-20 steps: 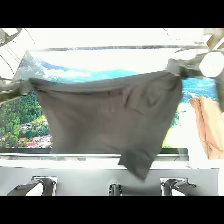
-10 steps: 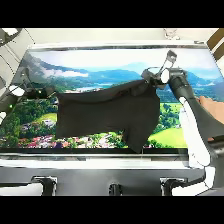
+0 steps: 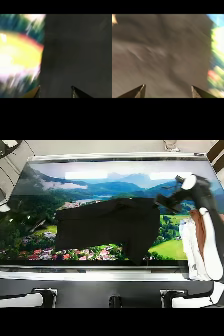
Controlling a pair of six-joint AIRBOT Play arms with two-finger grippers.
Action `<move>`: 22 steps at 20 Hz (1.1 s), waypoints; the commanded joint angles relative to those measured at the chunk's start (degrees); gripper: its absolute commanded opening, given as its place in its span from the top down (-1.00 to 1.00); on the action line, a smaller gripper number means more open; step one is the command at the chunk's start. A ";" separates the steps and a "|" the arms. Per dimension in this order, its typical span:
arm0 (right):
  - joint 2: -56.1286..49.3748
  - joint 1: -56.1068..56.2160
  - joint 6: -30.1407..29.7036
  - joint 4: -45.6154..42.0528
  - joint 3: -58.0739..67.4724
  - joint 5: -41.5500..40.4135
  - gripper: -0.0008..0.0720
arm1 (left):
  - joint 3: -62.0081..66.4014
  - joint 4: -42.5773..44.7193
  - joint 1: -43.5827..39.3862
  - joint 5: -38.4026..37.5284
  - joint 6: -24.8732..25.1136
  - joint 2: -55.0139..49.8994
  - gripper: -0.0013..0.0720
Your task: Fold the shirts.
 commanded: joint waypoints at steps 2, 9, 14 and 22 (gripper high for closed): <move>2.34 -7.63 -8.04 -0.81 -0.13 19.89 -0.86 | -15.93 -0.17 7.08 -4.74 3.80 6.16 -0.28; 2.34 -2.86 -8.20 -0.35 -0.13 18.49 -0.87 | -24.98 -3.39 6.32 4.68 6.58 5.57 -0.24; 2.34 -0.61 -8.24 -0.37 -0.13 17.18 -0.87 | -25.51 -4.90 4.76 8.98 6.27 5.57 0.19; 2.29 -1.38 -7.19 -5.16 -9.44 12.09 -0.90 | -25.49 -6.38 4.24 10.16 6.73 5.62 0.90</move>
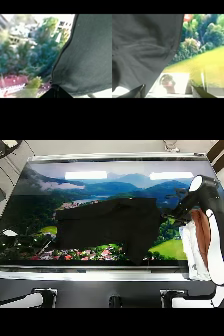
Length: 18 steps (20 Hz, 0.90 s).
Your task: Fold the shirts.
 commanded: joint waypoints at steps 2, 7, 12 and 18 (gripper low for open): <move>-0.50 -3.26 2.86 5.62 -11.34 -10.08 -0.87 | -0.02 -0.15 -0.11 0.28 0.44 0.07 0.90; -3.37 -8.35 -1.62 15.65 -16.92 -15.96 -0.53 | 0.00 -0.15 -0.09 -0.72 2.75 0.28 0.90; -7.80 -8.35 -1.90 17.81 -16.92 -20.70 -0.46 | 0.02 -0.15 -0.09 -0.87 2.80 0.28 0.90; -9.11 -8.35 -0.90 19.04 -16.92 -24.68 0.72 | 0.50 -0.22 -0.09 -0.94 2.80 0.35 0.90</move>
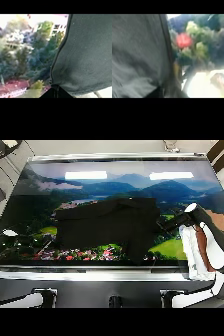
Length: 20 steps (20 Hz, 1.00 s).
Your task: Fold the shirts.
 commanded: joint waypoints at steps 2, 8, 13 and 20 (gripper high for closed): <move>-0.13 -0.04 -3.45 2.64 -0.09 0.31 0.84 | 2.89 -0.39 0.02 -1.27 0.48 1.07 0.91; 21.49 -0.04 -17.00 1.97 13.51 -4.39 0.84 | 29.68 -2.34 -0.42 3.10 0.00 18.56 0.91; 48.63 -0.04 -14.80 -3.87 28.35 -28.33 0.84 | 54.25 -3.15 -0.59 20.74 -4.96 34.73 0.91; 65.31 -0.04 -2.89 -19.17 28.48 -22.95 0.84 | 55.01 -0.94 -0.57 20.61 -9.68 45.64 0.91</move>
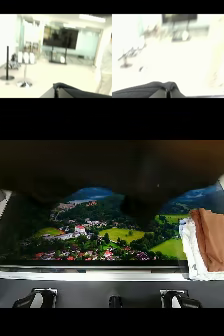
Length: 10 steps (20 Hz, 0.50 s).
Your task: Fold the shirts.
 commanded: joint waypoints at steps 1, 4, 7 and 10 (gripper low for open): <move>6.34 0.07 3.65 -6.14 0.76 -0.20 0.84 | 1.31 0.81 -0.04 1.53 -3.80 3.23 0.91; 6.40 0.07 5.18 -6.21 0.83 0.35 0.84 | 1.31 0.83 -0.04 0.61 -4.72 2.78 0.91; 3.34 0.07 8.13 -7.58 0.87 7.23 0.84 | 1.31 1.53 -0.04 -6.95 -4.70 0.02 0.91; -5.97 0.07 9.33 -7.67 0.85 23.43 0.84 | -0.04 2.95 -0.07 -21.68 -3.89 -7.85 0.91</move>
